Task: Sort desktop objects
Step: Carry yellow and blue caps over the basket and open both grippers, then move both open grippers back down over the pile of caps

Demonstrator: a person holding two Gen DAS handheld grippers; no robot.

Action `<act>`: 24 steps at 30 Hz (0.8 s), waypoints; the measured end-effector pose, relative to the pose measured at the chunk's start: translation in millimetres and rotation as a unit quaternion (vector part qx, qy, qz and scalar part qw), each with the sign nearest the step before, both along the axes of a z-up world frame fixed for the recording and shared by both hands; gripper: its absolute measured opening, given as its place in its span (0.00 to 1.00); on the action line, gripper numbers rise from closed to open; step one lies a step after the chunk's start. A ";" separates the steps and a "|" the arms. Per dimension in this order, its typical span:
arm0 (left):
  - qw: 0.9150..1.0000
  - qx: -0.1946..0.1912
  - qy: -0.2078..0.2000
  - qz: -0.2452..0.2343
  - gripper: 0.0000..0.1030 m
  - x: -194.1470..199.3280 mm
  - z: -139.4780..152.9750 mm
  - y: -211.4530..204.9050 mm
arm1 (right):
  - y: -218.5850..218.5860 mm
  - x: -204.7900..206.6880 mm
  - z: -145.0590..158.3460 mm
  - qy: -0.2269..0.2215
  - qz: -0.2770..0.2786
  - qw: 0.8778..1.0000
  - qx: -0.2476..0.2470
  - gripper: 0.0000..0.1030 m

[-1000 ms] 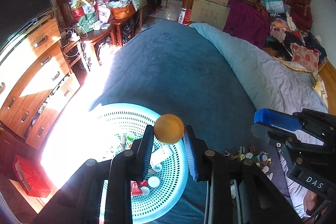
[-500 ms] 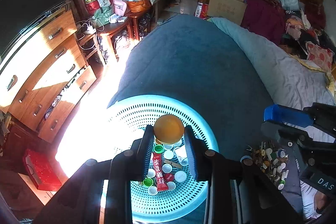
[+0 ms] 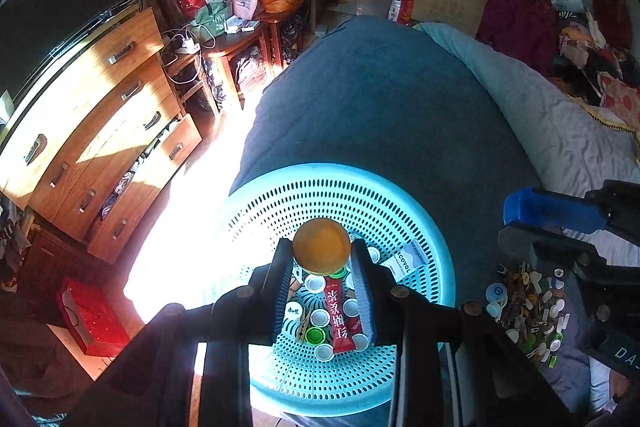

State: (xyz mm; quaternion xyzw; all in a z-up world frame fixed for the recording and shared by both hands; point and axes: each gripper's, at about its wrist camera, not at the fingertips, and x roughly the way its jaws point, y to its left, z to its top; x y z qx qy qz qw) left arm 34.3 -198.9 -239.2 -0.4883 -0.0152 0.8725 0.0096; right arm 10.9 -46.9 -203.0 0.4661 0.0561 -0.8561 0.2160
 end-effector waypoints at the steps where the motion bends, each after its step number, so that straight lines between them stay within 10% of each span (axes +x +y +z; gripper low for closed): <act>1: 1.000 0.000 -0.001 0.000 0.29 0.2 -1.2 -1.9 | -1.2 0.1 -0.3 -0.001 0.000 1.000 0.000 0.28; 6: 1.000 -0.006 -0.017 -0.001 0.32 0.7 -7.8 -2.3 | -6.6 0.4 -0.9 0.000 -0.001 1.000 -0.003 0.29; 8: 1.000 -0.012 -0.018 0.008 0.59 -0.3 -10.5 -5.4 | -5.4 1.0 1.4 0.004 -0.002 1.000 -0.007 0.40; 10: 1.000 -0.023 -0.012 0.016 0.65 3.0 -9.0 -5.7 | -5.7 1.3 2.8 0.007 -0.003 1.000 -0.007 0.41; 24: 0.998 -0.006 -0.035 -0.046 0.65 -7.2 -21.9 46.1 | 56.3 18.1 -13.9 -0.009 -0.058 0.998 -0.019 0.54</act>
